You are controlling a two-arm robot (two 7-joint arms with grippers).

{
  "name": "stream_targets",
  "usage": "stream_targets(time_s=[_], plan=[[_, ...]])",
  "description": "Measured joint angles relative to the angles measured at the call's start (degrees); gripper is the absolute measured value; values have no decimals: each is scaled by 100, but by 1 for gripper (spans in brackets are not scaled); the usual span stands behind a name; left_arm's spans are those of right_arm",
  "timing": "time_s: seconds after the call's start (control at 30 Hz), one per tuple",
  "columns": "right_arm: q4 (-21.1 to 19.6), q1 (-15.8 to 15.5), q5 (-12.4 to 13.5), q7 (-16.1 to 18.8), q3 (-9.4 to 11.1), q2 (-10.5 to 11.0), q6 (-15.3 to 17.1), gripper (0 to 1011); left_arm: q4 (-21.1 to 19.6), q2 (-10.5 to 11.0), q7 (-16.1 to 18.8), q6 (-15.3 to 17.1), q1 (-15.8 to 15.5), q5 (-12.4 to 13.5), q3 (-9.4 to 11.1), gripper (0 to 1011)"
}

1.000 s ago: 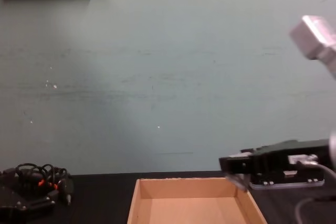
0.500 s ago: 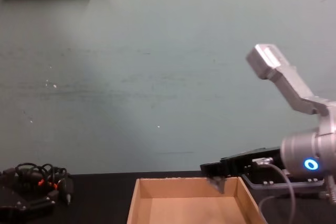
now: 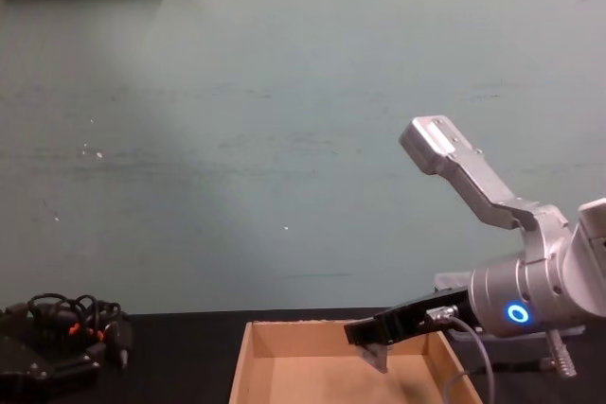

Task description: Use one hand to pick up the angle iron from the table and place it into the box.

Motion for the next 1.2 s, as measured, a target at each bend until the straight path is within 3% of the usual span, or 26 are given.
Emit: stream_targets(time_s=[0.67, 1.03, 1.2], plan=[[387, 200, -434, -28, -21, -198, 283, 563, 0, 0, 0, 0, 0, 0, 0, 1011], [386, 190, -461, -66, 5, -208, 275, 565, 0, 0, 0, 0, 0, 0, 0, 1011], [384, 189, -458, -65, 2, -205, 275, 703, 0, 0, 0, 0, 0, 0, 0, 1011]])
